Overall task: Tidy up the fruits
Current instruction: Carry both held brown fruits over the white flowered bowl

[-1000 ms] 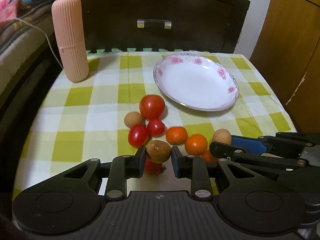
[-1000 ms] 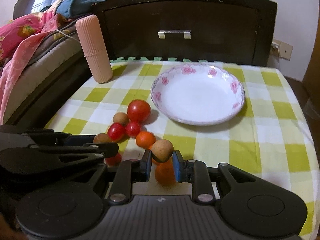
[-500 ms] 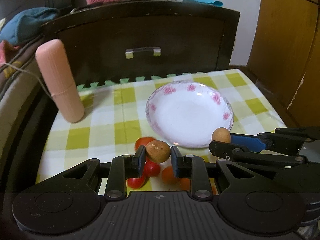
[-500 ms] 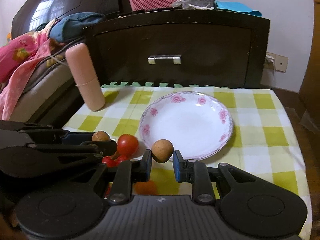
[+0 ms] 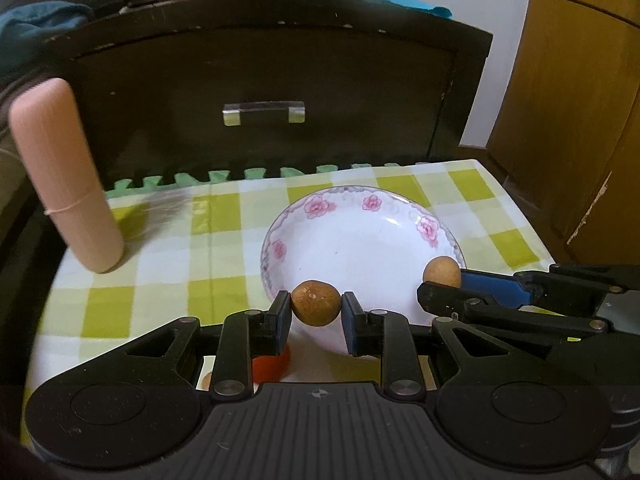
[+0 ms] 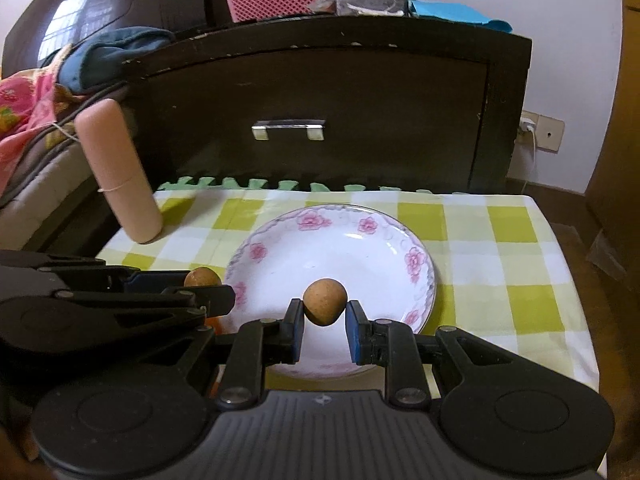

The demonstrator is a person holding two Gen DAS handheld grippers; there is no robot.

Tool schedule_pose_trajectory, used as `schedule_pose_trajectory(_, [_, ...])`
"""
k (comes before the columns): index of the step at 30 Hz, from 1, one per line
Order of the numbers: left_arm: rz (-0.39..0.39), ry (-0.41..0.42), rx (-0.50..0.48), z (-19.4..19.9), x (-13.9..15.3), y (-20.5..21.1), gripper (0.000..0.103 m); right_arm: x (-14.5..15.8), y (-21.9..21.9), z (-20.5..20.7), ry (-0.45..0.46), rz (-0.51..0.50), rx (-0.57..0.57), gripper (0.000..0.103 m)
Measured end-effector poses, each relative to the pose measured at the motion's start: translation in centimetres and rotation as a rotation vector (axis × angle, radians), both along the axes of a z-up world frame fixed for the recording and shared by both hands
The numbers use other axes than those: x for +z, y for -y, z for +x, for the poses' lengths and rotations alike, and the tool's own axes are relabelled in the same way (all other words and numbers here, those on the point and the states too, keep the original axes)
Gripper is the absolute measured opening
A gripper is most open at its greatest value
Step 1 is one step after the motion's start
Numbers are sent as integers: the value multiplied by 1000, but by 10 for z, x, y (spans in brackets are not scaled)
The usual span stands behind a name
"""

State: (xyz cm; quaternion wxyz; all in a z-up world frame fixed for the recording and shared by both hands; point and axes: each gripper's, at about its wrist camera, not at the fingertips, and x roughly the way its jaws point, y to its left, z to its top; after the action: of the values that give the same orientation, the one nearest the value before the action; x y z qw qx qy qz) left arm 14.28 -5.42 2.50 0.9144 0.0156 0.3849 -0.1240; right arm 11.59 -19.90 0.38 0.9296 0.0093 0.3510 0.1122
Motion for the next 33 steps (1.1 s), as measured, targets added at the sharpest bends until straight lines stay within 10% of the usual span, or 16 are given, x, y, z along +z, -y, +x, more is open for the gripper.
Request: schedule_pose_trajectory(33, [54,-54,6,36,-35,15,38,-38,6,41,-57,-24,-4,24])
